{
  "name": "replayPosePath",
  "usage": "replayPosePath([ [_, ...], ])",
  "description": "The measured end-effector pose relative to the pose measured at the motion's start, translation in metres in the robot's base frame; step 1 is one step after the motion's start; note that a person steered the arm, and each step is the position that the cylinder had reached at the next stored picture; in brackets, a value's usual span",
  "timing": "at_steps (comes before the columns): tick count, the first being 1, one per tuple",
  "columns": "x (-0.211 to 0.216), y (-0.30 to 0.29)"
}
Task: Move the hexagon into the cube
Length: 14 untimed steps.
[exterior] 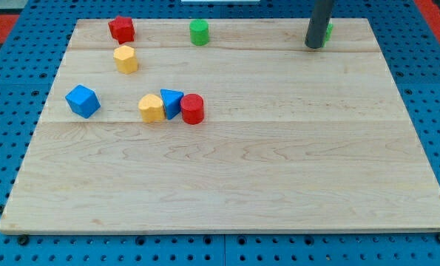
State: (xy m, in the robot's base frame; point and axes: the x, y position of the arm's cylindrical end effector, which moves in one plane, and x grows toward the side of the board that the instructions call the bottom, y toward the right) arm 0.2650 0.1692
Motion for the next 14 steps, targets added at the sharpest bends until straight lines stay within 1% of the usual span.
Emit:
replayPosePath([
  [1, 0.004, 0.0],
  [4, 0.035, -0.002],
  [5, 0.06, -0.049],
  [6, 0.076, -0.116],
  [7, 0.077, -0.185],
  [8, 0.074, -0.232],
  [9, 0.041, -0.234],
  [10, 0.031, -0.282],
  [11, 0.031, -0.339],
  [13, 0.012, -0.367],
  [14, 0.049, -0.398],
])
